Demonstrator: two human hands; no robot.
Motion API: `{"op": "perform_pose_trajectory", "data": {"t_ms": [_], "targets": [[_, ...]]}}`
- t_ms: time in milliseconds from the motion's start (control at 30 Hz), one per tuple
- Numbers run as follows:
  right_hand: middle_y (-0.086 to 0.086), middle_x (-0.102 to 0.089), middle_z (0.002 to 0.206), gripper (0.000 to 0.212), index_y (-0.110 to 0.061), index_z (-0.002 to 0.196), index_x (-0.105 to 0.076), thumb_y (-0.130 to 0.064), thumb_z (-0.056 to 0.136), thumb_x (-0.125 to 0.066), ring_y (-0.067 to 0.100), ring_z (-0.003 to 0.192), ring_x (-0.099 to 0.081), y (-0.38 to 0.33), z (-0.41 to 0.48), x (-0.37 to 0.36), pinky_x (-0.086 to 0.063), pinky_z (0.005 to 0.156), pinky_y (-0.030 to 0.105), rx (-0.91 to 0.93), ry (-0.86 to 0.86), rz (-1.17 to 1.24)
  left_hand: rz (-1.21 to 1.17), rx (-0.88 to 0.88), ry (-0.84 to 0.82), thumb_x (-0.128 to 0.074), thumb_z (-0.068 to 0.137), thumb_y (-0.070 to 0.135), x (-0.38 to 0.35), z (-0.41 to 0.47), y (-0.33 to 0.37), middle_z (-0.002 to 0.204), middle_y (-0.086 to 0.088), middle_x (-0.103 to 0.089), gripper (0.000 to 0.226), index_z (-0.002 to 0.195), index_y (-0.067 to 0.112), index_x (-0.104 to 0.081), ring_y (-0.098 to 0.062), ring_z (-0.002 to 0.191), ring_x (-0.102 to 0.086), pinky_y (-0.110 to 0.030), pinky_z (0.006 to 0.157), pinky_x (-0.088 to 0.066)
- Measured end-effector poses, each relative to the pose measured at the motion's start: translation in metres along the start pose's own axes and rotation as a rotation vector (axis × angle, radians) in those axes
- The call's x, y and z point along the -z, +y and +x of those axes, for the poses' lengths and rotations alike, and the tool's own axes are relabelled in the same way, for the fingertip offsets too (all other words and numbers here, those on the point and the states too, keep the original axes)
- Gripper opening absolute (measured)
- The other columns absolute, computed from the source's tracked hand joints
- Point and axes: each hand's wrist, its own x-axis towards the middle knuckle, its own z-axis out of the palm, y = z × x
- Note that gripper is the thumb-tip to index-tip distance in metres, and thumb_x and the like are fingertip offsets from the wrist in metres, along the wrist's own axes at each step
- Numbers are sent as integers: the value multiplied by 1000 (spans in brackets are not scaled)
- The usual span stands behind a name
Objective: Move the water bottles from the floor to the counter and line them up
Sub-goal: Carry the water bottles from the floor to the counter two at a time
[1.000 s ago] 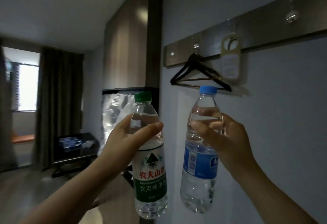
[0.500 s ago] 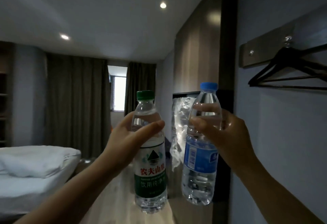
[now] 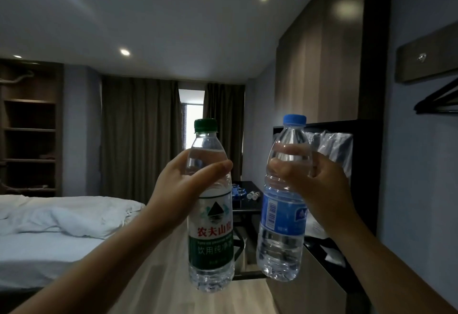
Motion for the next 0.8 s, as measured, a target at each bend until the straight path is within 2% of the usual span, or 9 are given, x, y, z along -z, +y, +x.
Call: {"op": "perform_pose_trajectory", "data": {"t_ms": [133, 267, 400, 633, 733, 800], "targets": [[1, -76, 90, 48, -21, 109, -64, -45, 69, -73, 13, 79, -74, 30, 23, -9, -61, 66, 27, 16, -14, 9, 17, 3, 11, -70, 51, 58, 0, 25, -30, 87, 1, -73, 45, 87, 31, -68, -14, 79, -72, -24, 66, -55], [2, -75, 92, 47, -22, 109, -64, -46, 71, -77, 12, 80, -74, 70, 52, -12, -60, 66, 27, 39, -28, 14, 40, -1, 22, -70, 51, 59, -7, 51, -66, 88, 4, -73, 41, 85, 35, -67, -12, 79, -72, -20, 63, -54], [0, -75, 89, 42, -22, 107, -64, -41, 70, -72, 10, 76, -74, 112, 88, -13, -57, 61, 19, 52, -53, 44, 70, 23, 42, -71, 51, 60, -18, 88, -99, 89, 5, -73, 39, 84, 39, -67, -12, 80, -72, -25, 68, -54], [2, -75, 92, 46, -20, 113, -63, -38, 73, -73, 13, 79, -74, 189, 151, -17, -62, 70, 35, 52, -72, 67, 111, 27, 60, -70, 52, 62, -37, 154, -161, 89, 7, -73, 36, 83, 43, -66, -10, 81, -71, -25, 69, -53], [-2, -75, 92, 52, -25, 111, -64, -48, 68, -81, 14, 80, -74, 222, 175, -25, -61, 72, 39, 14, -70, 103, 114, 36, 62, -70, 52, 61, -37, 183, -190, 88, 6, -73, 38, 84, 42, -67, -12, 81, -72, -26, 69, -54], [-5, -74, 93, 57, -27, 110, -64, -54, 61, -76, 14, 82, -74, 243, 191, -36, -61, 73, 41, 0, -76, 109, 115, 30, 63, -71, 52, 61, -34, 202, -211, 88, 7, -73, 37, 84, 43, -67, -11, 80, -72, -22, 65, -55]]}}
